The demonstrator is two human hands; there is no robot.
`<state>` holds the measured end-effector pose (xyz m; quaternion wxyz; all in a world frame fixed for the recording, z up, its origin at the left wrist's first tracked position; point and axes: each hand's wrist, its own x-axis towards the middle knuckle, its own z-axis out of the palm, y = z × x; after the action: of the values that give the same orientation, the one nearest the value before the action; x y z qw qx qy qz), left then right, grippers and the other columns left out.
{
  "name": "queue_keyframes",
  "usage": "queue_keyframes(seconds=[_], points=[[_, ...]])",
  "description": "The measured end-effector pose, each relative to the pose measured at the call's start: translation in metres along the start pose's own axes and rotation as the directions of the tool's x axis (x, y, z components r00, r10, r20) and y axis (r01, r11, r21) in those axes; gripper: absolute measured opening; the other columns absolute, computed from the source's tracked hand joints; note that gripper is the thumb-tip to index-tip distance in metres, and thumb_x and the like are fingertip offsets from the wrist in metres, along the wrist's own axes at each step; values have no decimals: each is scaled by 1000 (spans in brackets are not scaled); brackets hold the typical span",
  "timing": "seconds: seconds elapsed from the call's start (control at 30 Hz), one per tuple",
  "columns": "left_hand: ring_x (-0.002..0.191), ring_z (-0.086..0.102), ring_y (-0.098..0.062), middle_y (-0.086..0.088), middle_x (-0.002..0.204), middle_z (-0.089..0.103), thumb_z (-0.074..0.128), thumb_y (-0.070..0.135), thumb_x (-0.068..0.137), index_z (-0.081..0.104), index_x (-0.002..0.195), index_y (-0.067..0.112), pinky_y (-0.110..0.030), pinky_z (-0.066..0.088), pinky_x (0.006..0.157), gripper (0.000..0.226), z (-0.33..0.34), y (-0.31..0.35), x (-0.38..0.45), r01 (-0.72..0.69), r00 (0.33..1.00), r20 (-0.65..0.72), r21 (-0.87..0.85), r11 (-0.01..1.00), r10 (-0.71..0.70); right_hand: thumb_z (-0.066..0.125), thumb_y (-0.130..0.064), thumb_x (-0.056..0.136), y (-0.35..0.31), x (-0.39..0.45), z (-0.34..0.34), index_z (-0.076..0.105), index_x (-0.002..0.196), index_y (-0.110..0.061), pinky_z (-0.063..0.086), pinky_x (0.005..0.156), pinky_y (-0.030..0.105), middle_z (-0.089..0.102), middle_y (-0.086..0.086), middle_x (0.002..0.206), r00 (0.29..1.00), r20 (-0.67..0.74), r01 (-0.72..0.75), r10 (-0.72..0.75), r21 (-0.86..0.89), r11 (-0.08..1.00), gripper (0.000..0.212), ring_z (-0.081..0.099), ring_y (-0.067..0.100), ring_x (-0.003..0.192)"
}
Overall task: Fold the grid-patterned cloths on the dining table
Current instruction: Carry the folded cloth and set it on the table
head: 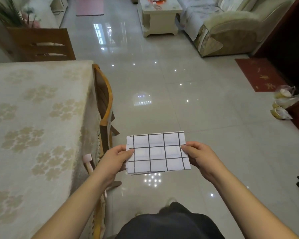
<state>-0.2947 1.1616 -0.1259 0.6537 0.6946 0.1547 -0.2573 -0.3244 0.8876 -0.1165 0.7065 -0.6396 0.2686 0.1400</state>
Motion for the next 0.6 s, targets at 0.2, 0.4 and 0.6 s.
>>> queue_keyframes(seconds=[0.2,0.4,0.6], points=[[82,71,-26,-9,89,76,60,21,94,68,98,10,-37,57,74,14,33,53,83,2,998,-69,20,1000,0,62,-9,91,-37,90,-22,64,105,4,50,56,18,65,-2,68,1000,0,-11,11,16,1000,19,60,8,57],[81,68,-26,-19,99,73,59,18,94,65,105,3,-37,56,75,20,65,112,157,37,990,-139,-22,999,-40,63,-7,90,-97,176,-45,64,107,3,50,56,18,70,4,79,998,53,-28,26,41,999,20,64,8,59],[80,68,-21,-16,101,73,58,20,95,64,107,1,-25,54,59,23,72,164,206,15,985,-170,-20,1000,-19,63,-7,90,-155,243,-50,65,106,1,50,55,17,68,-3,70,994,112,-9,10,-6,1000,18,61,4,54]])
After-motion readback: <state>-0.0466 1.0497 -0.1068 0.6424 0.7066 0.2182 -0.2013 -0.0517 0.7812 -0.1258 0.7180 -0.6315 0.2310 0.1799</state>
